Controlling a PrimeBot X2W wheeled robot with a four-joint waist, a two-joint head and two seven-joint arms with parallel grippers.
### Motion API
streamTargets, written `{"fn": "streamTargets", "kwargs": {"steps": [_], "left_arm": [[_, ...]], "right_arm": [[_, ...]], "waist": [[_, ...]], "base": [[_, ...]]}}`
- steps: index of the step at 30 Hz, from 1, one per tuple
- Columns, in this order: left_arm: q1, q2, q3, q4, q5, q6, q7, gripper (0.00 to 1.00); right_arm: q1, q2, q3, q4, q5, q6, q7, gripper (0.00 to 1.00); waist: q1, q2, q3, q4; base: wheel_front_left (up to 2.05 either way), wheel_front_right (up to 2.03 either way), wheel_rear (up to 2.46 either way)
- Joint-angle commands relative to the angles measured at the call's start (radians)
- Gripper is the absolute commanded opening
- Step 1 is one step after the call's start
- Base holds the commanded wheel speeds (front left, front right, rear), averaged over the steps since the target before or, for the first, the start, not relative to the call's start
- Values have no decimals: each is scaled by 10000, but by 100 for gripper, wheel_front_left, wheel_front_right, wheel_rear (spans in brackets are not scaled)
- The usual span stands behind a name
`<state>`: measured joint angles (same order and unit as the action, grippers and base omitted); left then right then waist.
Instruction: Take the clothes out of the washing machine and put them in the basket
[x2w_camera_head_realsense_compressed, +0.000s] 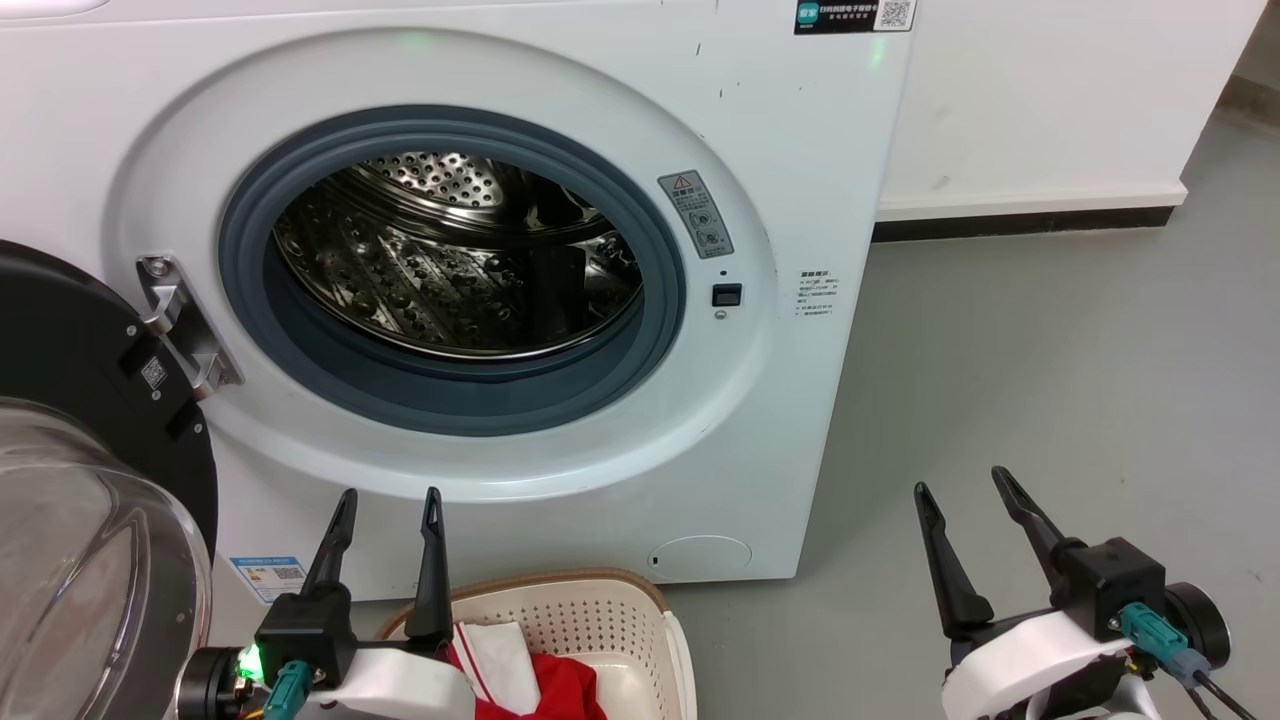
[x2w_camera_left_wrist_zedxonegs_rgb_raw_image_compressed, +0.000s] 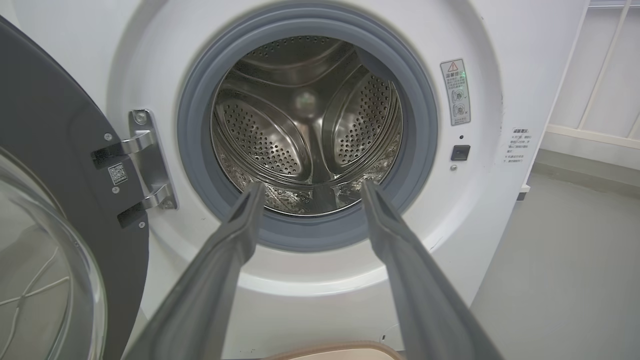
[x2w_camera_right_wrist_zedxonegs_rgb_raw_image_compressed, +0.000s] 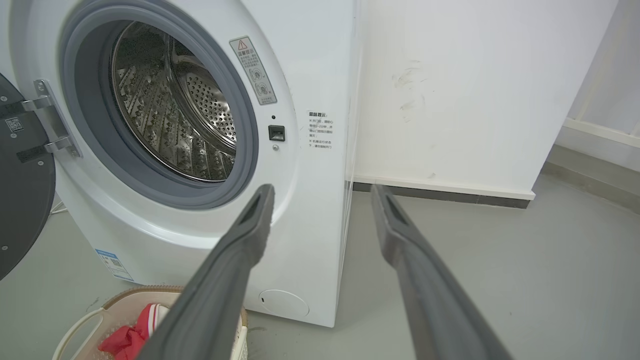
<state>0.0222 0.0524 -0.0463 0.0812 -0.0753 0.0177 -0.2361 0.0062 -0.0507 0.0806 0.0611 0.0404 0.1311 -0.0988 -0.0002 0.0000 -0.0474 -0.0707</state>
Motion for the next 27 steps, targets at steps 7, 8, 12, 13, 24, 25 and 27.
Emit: {"fn": "streamTargets", "kwargs": {"steps": [7, 8, 12, 13, 24, 25, 27], "left_arm": [[334, 9, -64, -198, -192, 149, 83, 100], [349, 8, -85, -204, -216, 166, 89, 100], [339, 8, -136, -193, -254, 187, 111, 100], [330, 15, -151, -196, -259, 174, 115, 100], [300, 120, -214, -197, -312, 286, 123, 100], [294, 128, -225, -204, -310, 272, 128, 100], [290, 145, -243, -225, -361, 251, 138, 100]], "right_arm": [[164, 8, 62, -91, 86, -7, 76, 100], [162, 8, 67, -85, 87, -7, 89, 100], [119, 10, 97, -90, 121, -7, 81, 100], [109, 10, 103, -90, 115, -7, 86, 100], [44, 9, 149, -28, 138, -7, 117, 100], [43, 9, 145, -15, 153, -7, 110, 100], [39, 10, 155, -1, 175, -7, 97, 100]], "waist": [[2, 0, 35, 162], [2, 0, 41, 185], [2, 0, 76, 259], [2, 0, 83, 270], [2, 0, 127, 250], [2, 0, 129, 248], [2, 0, 138, 239]], "base": [[0, 0, 0], [0, 0, 0], [0, 0, 0], [0, 0, 0], [0, 0, 0], [0, 0, 0], [0, 0, 0]]}}
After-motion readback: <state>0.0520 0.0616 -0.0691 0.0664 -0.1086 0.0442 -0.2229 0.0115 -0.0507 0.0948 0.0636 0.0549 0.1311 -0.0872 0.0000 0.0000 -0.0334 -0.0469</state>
